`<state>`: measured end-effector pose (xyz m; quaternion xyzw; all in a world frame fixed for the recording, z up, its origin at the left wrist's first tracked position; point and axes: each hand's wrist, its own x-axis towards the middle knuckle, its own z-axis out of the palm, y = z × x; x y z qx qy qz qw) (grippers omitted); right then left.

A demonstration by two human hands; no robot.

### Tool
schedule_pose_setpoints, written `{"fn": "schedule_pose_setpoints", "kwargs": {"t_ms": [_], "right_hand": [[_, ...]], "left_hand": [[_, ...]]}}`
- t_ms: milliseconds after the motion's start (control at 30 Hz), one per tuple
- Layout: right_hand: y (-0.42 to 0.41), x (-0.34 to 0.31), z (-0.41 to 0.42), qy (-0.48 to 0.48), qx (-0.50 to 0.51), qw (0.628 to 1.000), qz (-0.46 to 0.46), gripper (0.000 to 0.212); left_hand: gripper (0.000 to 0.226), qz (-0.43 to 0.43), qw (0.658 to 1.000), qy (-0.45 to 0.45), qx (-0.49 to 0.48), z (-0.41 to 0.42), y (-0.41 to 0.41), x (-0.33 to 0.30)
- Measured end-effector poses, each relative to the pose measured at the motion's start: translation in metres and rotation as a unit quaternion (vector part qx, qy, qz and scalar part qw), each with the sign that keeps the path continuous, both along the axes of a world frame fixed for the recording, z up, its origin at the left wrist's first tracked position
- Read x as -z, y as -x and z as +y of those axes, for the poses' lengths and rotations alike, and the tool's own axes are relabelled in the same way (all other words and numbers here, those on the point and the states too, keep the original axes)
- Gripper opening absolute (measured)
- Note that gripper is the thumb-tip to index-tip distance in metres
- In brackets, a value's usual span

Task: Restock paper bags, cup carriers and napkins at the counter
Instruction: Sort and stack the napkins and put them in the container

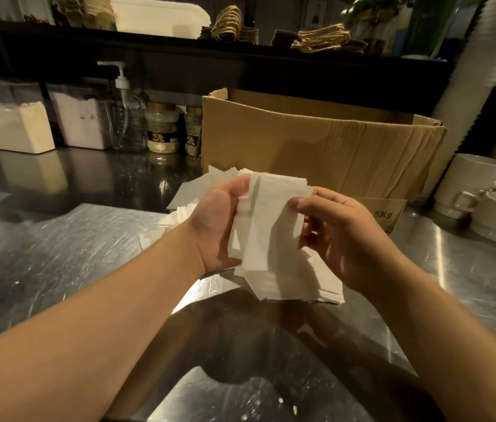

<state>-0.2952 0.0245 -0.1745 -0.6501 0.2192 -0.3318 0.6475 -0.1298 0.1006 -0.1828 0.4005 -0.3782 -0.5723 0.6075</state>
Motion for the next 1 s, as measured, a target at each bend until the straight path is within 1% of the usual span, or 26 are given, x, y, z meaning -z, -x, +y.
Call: {"fn": "schedule_pose_setpoints", "kwargs": {"t_ms": [100,167,233,300,333,367,433,467,533,567,600,667,733,833,933,1000], "right_hand": [[-0.001,0.001,0.002,-0.045,0.035,0.998,0.030,0.019],[-0.003,0.001,0.003,-0.055,0.052,0.996,0.047,0.013],[-0.004,0.002,0.004,-0.038,0.068,0.996,0.050,0.009],[-0.007,0.004,0.005,-0.010,0.083,0.996,0.039,0.012],[-0.009,0.006,0.005,0.019,0.099,0.994,0.043,0.017],[-0.010,0.008,0.005,0.069,0.124,0.988,0.060,0.023],[-0.009,0.011,0.003,0.215,0.150,0.960,0.096,0.044],[-0.007,0.012,0.002,0.283,0.130,0.945,0.100,0.060],[-0.001,0.013,0.001,0.378,0.052,0.917,0.115,0.095],[0.002,0.014,0.001,0.409,0.017,0.903,0.134,0.110],[0.002,0.014,0.002,0.425,-0.009,0.892,0.155,0.119],[0.001,0.014,0.004,0.428,-0.032,0.882,0.192,0.125],[0.000,0.013,0.007,0.434,-0.026,0.876,0.209,0.124],[-0.001,0.012,0.006,0.444,-0.017,0.871,0.209,0.124],[-0.002,0.013,0.005,0.456,-0.008,0.865,0.209,0.125],[-0.002,0.014,0.003,0.453,-0.013,0.865,0.217,0.124]], "left_hand": [[0.054,-0.008,1.000,-0.008,-0.008,0.000,0.003,0.001],[0.059,-0.014,1.000,-0.003,-0.015,0.001,0.004,0.001],[0.069,-0.017,1.000,0.000,-0.010,0.001,0.003,0.002],[0.078,-0.010,1.000,-0.004,0.010,0.001,0.003,0.002],[0.076,-0.001,1.000,-0.013,0.021,0.002,0.005,0.002],[0.070,0.009,0.999,-0.027,0.027,0.002,0.006,0.001],[0.057,0.030,0.997,-0.051,0.043,0.003,0.007,-0.001],[0.051,0.039,0.996,-0.054,0.053,0.003,0.007,-0.001],[0.042,0.059,0.994,-0.055,0.068,0.003,0.006,-0.001],[0.035,0.060,0.994,-0.052,0.072,0.003,0.006,0.000],[0.030,0.052,0.995,-0.046,0.073,0.003,0.007,0.000],[0.027,0.024,0.998,-0.036,0.047,0.004,0.008,0.000],[0.031,0.017,0.999,-0.030,0.038,0.004,0.009,0.000],[0.033,0.023,0.999,-0.018,0.037,0.002,0.008,0.002],[0.040,0.015,0.999,-0.019,0.031,0.001,0.007,0.003],[0.040,0.015,0.999,-0.027,0.030,0.001,0.008,0.003]]}}
